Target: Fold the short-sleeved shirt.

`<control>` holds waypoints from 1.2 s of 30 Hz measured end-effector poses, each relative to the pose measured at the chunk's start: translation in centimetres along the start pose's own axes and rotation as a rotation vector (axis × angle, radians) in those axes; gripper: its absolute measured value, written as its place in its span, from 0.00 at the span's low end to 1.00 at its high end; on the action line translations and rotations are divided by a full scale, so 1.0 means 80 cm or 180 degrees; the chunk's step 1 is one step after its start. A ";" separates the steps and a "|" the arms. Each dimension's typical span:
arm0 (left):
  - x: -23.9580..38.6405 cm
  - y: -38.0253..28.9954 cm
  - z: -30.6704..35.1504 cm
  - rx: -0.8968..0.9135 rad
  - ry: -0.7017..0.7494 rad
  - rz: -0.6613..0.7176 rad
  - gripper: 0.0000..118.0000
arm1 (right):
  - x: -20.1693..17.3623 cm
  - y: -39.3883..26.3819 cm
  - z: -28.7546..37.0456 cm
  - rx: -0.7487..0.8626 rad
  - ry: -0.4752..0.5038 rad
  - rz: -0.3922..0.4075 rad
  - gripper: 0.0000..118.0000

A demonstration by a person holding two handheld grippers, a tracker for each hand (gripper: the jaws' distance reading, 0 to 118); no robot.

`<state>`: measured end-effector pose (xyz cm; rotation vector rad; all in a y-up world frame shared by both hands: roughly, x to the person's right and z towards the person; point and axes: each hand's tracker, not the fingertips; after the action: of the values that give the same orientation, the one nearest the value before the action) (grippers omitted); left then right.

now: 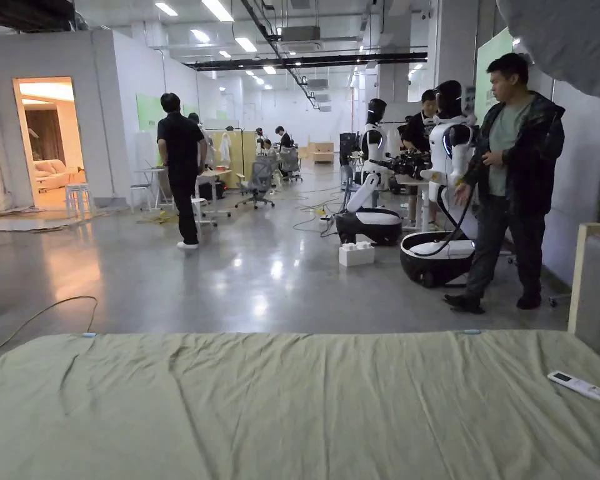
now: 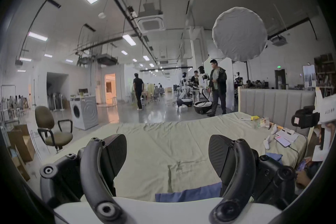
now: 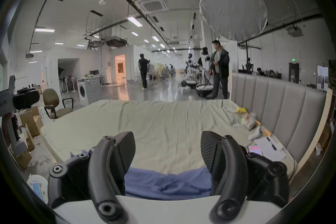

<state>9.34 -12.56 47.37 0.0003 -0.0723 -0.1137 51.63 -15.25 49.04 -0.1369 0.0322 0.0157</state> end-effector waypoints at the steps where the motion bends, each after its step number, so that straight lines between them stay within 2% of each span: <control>1: 0.003 0.002 0.005 0.0009 -0.0005 0.0027 0.78 | -0.004 0.004 0.003 0.0024 0.0019 -0.0018 0.66; 4: 0.010 0.007 0.017 0.0023 -0.0058 0.0161 0.77 | -0.011 0.012 0.009 0.0109 0.0056 -0.0128 0.65; 6: 0.009 0.008 0.026 0.0166 -0.0096 0.0241 0.72 | -0.012 0.014 0.014 0.0121 0.0104 -0.0287 0.62; 9: 0.012 0.013 0.032 0.0156 -0.0225 0.0100 0.42 | -0.018 0.015 0.020 0.0149 0.0168 -0.0222 0.40; 11: 0.011 0.013 0.033 0.0121 -0.0250 0.0049 0.13 | -0.022 0.015 0.022 0.0149 0.0141 -0.0181 0.17; 13: 0.008 0.011 0.031 -0.0001 -0.0506 0.0193 0.02 | -0.026 0.012 0.021 0.0167 0.0059 -0.0193 0.04; 14: 0.010 0.010 0.031 -0.0030 -0.0540 0.0289 0.02 | -0.025 0.015 0.022 0.0259 0.0062 -0.0147 0.03; 16: 0.015 0.007 0.032 -0.0059 -0.0455 0.0274 0.02 | -0.025 0.008 0.020 0.0013 0.0064 -0.0446 0.00; 17: 0.017 0.006 0.032 -0.0085 -0.0463 0.0249 0.02 | -0.024 0.013 0.022 0.0186 0.0031 -0.0269 0.00; 20: 0.021 0.011 0.034 -0.0104 -0.0402 0.0024 0.02 | -0.023 0.014 0.025 0.0181 0.0015 -0.0290 0.00; 26: 0.023 0.022 0.031 -0.0031 -0.0416 0.0128 0.02 | -0.026 0.017 0.027 0.0180 0.0003 -0.0242 0.00; 32: 0.024 0.017 0.026 -0.0088 -0.0495 0.0229 0.02 | -0.029 0.016 0.030 0.0256 0.0002 -0.0307 0.00; 36: 0.028 0.015 0.023 -0.0095 -0.0512 0.0202 0.02 | -0.033 0.018 0.028 0.0261 0.0001 -0.0177 0.00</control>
<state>11.57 -11.58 49.38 -0.0411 -0.2311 -0.0510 49.06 -13.53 51.14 -0.0557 0.0294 -0.0411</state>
